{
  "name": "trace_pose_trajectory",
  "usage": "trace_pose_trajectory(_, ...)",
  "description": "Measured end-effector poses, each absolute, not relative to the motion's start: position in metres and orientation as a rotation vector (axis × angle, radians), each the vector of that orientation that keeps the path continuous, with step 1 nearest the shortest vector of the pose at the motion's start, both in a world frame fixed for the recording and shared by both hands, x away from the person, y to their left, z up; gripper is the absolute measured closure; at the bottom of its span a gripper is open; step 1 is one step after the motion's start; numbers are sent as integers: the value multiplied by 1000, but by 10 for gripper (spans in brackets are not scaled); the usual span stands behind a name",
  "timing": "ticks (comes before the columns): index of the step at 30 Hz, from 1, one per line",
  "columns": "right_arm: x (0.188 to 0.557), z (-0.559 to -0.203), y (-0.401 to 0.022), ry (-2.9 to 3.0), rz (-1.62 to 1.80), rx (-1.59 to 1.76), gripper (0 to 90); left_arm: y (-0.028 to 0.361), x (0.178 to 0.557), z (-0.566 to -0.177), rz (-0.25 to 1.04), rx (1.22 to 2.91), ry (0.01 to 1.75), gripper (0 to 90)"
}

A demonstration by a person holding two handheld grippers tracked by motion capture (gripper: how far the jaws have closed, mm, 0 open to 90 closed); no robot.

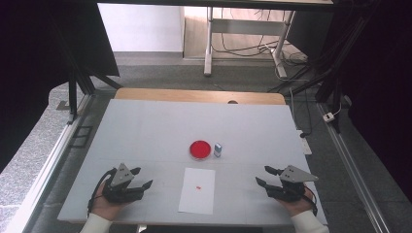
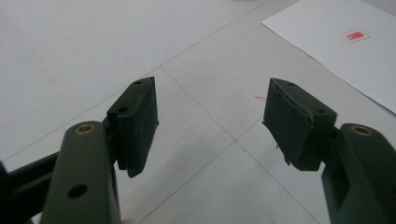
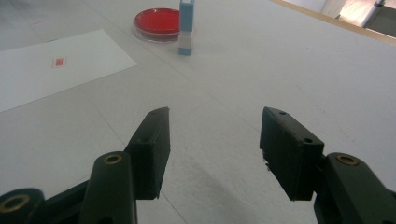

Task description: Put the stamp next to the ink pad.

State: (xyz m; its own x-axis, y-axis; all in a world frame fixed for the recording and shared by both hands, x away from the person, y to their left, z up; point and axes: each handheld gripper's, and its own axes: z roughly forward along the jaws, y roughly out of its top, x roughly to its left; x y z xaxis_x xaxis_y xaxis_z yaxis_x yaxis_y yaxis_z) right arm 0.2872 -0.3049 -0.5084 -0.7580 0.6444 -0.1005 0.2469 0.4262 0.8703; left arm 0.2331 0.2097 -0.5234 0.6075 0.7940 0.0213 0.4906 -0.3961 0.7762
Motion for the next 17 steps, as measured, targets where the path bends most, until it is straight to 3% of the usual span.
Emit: trace_pose_trajectory(17,286,-507,-303,2262,1283,744,429,210,234,-524,511,2073,1012,351)
